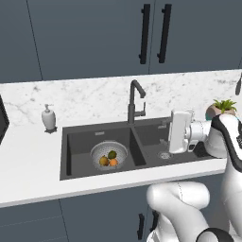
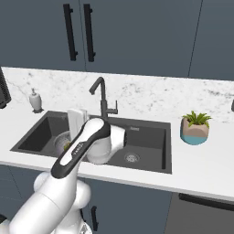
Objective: Put the colander in the sink, put the tangerine, pear, mango in the colander, and turn on the sink faucet and pour water over the colander.
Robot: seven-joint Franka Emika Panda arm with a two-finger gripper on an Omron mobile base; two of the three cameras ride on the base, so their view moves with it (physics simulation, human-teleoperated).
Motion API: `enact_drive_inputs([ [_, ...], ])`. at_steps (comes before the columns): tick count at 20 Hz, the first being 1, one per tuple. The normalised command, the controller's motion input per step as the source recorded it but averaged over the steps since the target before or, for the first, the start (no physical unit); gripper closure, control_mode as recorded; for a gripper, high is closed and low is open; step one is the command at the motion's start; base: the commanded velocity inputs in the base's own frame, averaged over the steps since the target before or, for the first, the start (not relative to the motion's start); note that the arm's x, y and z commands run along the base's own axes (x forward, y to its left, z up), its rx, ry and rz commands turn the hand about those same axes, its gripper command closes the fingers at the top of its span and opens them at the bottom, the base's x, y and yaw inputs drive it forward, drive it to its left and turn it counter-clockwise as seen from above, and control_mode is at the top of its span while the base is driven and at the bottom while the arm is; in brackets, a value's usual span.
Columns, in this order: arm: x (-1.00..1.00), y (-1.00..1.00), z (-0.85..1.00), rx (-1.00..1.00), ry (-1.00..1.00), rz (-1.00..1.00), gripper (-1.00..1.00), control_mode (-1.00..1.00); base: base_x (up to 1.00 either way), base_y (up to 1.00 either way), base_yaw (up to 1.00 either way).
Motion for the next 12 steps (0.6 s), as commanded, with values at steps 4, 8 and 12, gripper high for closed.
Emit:
enact_drive_inputs([
  [4,0.11,-0.34,0.11,-0.05,0.0,0.02,-1.0,-1.0,0.0,0.0,0.0],
  [8,0.35,-0.07,0.13,-0.02,0.0,0.0,-1.0,-1.0,0.0,0.0,0.0],
  [12,0.44,-0.03,0.21,0.0,0.0,0.0,-1.0,-1.0,0.0,0.0,0.0],
])
